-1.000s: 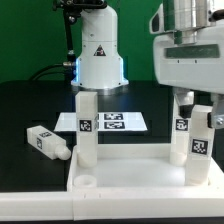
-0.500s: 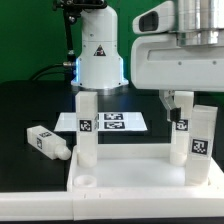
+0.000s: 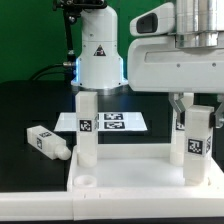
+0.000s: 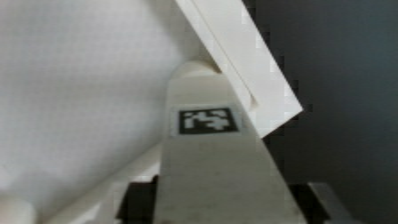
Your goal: Assemble desk
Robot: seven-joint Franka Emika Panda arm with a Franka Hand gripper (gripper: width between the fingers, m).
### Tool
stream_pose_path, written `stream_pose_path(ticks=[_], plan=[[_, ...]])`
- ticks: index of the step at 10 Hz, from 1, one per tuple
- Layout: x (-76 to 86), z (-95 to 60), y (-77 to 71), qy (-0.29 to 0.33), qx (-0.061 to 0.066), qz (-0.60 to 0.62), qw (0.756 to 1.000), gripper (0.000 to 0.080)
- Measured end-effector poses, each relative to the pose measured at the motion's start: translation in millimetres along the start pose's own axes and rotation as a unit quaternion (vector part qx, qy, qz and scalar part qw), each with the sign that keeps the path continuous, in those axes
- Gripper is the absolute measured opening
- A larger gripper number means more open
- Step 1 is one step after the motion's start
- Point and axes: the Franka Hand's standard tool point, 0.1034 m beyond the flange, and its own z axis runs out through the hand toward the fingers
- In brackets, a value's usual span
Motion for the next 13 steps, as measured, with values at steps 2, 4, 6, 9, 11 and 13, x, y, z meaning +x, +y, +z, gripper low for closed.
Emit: stream_pose_path(ticks=[2, 4, 6, 9, 11, 13], plan=[[-0.4, 0.2, 0.7, 0.000, -0.002, 0.108, 0.994, 0.0284], [-3.1, 0.1, 0.4, -0.003, -0.007, 0.279, 0.960, 0.0284], [-6.9, 1.8, -5.1, -0.010, 0.010, 0.487, 0.873, 0.0284], [-6.8, 1.7, -3.8, -0.015, 0.013, 0.491, 0.871, 0.0284], [-3.6, 1.6, -1.7, -0.011, 0.015, 0.384, 0.923, 0.0379], [0.3, 2.2, 0.6, -0.010, 0.018, 0.224, 0.974, 0.0552]])
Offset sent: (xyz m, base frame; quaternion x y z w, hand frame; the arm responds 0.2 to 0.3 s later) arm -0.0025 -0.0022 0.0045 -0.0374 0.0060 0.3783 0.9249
